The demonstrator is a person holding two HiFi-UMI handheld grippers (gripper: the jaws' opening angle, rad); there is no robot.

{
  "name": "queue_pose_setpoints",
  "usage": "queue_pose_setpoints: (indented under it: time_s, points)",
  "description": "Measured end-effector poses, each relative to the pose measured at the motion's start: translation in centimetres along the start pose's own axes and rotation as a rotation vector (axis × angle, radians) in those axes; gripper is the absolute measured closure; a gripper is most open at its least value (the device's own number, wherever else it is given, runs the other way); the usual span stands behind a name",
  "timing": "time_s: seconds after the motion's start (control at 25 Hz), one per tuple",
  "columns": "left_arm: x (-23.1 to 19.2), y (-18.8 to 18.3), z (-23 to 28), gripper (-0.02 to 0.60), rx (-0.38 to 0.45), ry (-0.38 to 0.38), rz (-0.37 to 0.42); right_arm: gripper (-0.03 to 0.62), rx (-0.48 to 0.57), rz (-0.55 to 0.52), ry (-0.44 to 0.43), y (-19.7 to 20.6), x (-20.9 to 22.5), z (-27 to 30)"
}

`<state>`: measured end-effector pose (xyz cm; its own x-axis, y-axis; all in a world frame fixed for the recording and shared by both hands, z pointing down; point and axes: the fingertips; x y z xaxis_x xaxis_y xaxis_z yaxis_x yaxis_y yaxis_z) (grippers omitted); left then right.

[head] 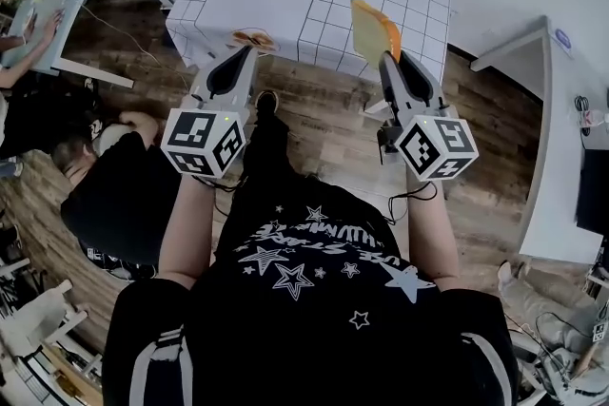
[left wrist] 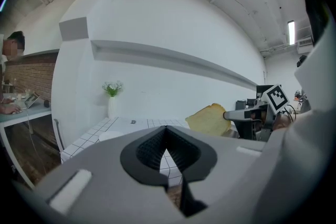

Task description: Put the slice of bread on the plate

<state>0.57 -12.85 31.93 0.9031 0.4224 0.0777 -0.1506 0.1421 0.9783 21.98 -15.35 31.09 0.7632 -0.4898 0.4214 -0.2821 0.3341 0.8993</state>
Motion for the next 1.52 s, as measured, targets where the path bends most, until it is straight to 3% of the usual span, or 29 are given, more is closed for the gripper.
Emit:
queue_pose_setpoints:
  time_s: [0.44,0.76,1.0,1.28,1.52]
  points:
    - [-7.5,1.9,5.9,0.572,-0.004,0.019,-0.027,0.499,-0.016,-0.034,0.04,0.4,1.8,9.1]
    - [-13.6,2.2,11.1,0.572,-0.017,0.08,-0.04,0.499,-0.041,-0.035,0.109,0.2,2.9,16.6]
    - [-18.3,2.3,14.4,0.572,-0.039,0.115,-0.05,0.499,-0.093,-0.109,0.157,0.3,2.6,22.7]
    - [-23.9,3.2,16.3,0.572,-0.05,0.125,-0.057,0.499,-0.143,-0.147,0.135,1.7,0.6,30.2]
    - [-28.3,6.2,15.5,0.572,-0.065,0.112,-0.073,0.499,-0.18,-0.255,0.1,5.2,-2.9,35.8]
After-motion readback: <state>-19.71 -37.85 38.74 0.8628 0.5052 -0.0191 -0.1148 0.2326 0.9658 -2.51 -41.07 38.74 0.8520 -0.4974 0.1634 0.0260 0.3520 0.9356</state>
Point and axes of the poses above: the fingertips, and each gripper's own axes: z forward along the fingers, x to its right, y out of its underside, and after that the axes turned 10 degrees about z, right-handed
